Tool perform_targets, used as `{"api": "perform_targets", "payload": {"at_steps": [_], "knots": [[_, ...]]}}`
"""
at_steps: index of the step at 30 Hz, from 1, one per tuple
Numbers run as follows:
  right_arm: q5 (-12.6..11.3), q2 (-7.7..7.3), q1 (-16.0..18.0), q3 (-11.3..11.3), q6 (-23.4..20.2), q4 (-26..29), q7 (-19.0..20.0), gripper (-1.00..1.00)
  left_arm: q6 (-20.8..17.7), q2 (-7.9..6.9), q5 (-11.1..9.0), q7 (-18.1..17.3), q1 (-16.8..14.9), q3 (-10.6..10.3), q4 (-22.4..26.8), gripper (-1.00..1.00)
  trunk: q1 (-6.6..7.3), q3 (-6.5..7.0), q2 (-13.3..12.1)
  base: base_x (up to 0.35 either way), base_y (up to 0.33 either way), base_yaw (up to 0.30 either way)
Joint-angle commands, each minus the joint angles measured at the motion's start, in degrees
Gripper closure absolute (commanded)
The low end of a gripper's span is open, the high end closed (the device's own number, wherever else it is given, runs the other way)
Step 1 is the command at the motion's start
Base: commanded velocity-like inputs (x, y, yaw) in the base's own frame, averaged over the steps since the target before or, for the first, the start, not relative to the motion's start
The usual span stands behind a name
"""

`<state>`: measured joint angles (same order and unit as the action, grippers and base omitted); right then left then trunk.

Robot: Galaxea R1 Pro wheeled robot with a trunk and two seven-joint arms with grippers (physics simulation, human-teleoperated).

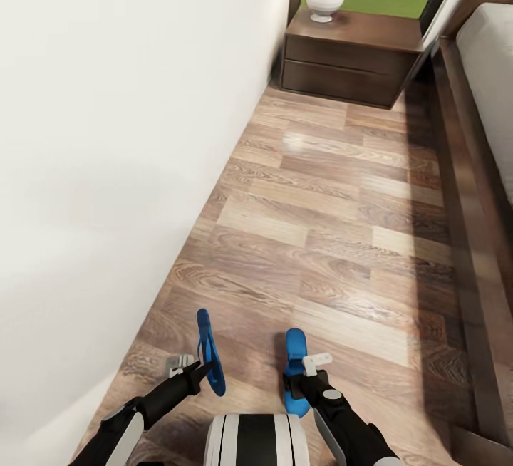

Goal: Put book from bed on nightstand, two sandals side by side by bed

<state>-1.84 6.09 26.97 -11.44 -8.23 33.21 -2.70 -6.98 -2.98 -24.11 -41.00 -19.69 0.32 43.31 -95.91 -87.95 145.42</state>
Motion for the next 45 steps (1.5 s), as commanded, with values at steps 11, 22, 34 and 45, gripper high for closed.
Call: {"api": "perform_targets", "payload": {"at_steps": [11,22,34,45], "knots": [[-0.18,-0.03,0.02,-0.25,-0.33,0.09,-0.28,1.0,-0.64,-0.01,-0.59,-0.22,0.0,0.03,0.02,1.0,0.01,0.18,0.01,0.0,0.0,-0.236],[-0.19,-0.03,0.02,-0.25,-0.26,0.1,-0.28,1.0,-0.65,-0.01,-0.59,-0.24,0.0,0.03,0.02,1.0,0.01,0.34,0.01,0.0,0.0,-0.251],[-0.22,-0.03,0.02,-0.15,-0.21,0.11,-0.2,1.0,-0.66,-0.1,-0.59,-0.37,0.0,0.12,0.02,1.0,0.01,0.35,0.01,0.0,0.0,-0.053],[-0.24,-0.03,0.02,-0.09,-0.21,0.11,-0.2,1.0,-0.66,0.04,-0.59,-0.18,0.0,0.05,-0.05,1.0,0.01,0.35,0.01,0.0,0.0,0.0]]}}
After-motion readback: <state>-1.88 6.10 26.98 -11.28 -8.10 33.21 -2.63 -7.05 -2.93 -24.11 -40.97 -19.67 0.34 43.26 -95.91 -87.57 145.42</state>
